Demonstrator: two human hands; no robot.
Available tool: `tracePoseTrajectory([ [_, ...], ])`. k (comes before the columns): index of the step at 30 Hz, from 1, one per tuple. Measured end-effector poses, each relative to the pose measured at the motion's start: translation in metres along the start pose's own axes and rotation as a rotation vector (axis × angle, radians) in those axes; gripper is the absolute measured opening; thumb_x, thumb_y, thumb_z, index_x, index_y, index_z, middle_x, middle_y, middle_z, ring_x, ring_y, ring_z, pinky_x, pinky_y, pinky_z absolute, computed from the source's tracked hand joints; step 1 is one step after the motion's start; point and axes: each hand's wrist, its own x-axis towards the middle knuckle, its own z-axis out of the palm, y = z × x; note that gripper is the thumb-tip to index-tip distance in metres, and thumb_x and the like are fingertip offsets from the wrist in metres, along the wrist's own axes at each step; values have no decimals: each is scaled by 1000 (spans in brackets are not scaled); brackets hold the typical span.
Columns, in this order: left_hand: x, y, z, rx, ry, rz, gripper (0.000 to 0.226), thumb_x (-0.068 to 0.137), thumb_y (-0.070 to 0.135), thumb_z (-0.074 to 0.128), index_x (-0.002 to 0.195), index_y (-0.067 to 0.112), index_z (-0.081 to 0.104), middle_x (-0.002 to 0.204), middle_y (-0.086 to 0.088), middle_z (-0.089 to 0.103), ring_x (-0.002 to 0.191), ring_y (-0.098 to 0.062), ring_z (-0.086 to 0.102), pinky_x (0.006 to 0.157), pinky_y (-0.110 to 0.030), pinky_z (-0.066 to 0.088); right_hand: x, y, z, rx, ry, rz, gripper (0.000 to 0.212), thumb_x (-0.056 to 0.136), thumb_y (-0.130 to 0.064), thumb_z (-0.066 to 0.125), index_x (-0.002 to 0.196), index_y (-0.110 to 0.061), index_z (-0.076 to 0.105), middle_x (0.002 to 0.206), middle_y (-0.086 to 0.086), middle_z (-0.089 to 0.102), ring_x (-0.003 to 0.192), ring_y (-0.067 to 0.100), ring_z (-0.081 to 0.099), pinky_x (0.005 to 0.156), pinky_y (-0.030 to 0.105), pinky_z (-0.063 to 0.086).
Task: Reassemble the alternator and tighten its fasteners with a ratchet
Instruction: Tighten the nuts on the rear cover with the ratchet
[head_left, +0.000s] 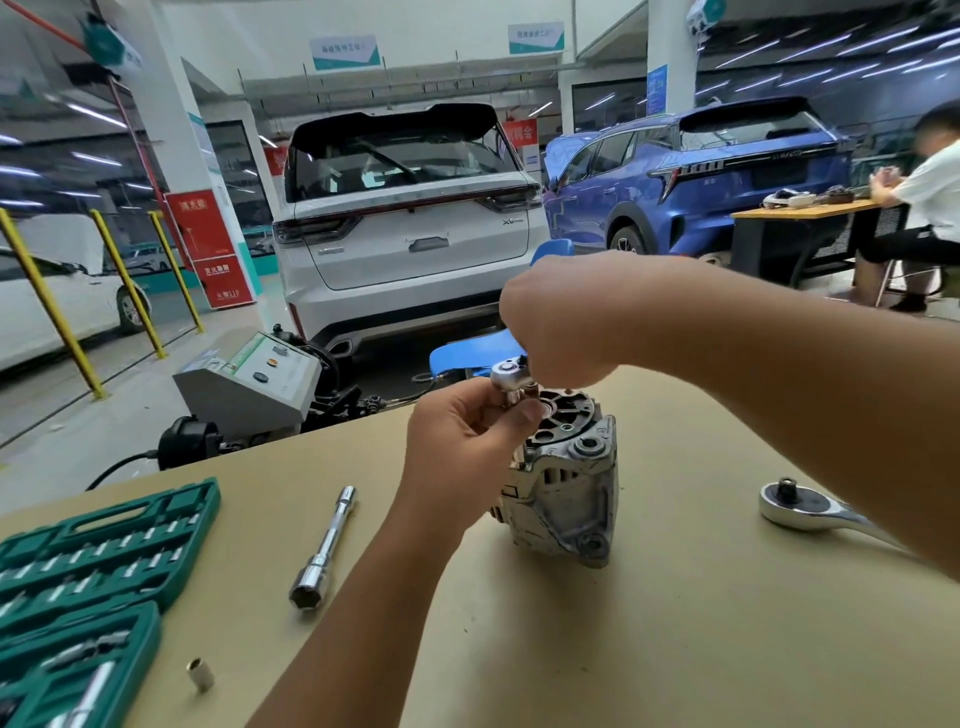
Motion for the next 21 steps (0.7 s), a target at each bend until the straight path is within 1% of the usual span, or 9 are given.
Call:
tracePoseTrajectory([
  [2,0,-2,0,40,-8,34,23,87,13,80,82,35,79,71,5,74,62,-21,67,61,-34,58,1,-1,0,78,-71,2,15,85,-17,65,73,-11,57,61,2,64,48,16,56,40,20,39],
  [3,-1,-2,0,46,4,43,20,86,14,79,81,33,78,66,10,71,52,-10,59,52,-23,49,1,-3,-2,140,-126,15,14,81,-19,70,75,-10,60,55,2,67,43,15,60,39,18,42],
  [5,-1,-2,0,55,25,37,19,86,13,78,82,32,76,62,16,66,44,-2,47,47,-13,38,0,-3,-5,177,-175,29,17,77,-20,75,73,-12,61,50,1,67,43,13,61,41,18,43],
  [9,3,-6,-4,47,-3,4,23,90,9,78,83,31,77,63,13,64,54,-11,45,54,-28,42,3,0,1,-26,23,18,22,88,-14,60,68,-16,50,69,1,55,57,15,49,46,24,34],
  [12,1,-3,1,31,20,27,7,85,24,79,82,30,78,60,11,63,50,-13,39,46,-27,35,5,-4,-4,103,-125,1,13,80,-19,71,76,-10,62,69,4,67,54,17,60,39,19,38],
  [14,-2,-2,3,8,56,25,5,83,29,77,78,28,77,60,9,65,47,-11,45,43,-24,38,4,-6,-12,208,-206,12,18,73,-19,78,73,-9,64,61,2,67,48,15,60,36,17,38],
  [16,-1,-4,2,-28,51,-32,14,88,16,79,82,28,80,68,2,73,56,-21,59,49,-34,48,5,-3,-10,78,-165,-7,19,78,-18,76,69,-15,59,65,-1,63,52,13,55,41,20,36],
  [18,0,-3,-1,-56,10,-66,20,90,9,77,83,28,81,74,-7,74,62,-27,57,54,-36,46,7,-2,-4,-41,-53,2,19,88,-13,64,71,-16,56,70,-1,55,57,14,48,46,24,34],
  [21,1,1,-4,-24,-17,-48,22,89,10,78,82,31,80,72,-13,71,61,-42,57,49,-46,44,5,-2,-1,53,-108,-1,17,87,-16,62,72,-12,59,66,2,61,55,16,55,41,21,37],
])
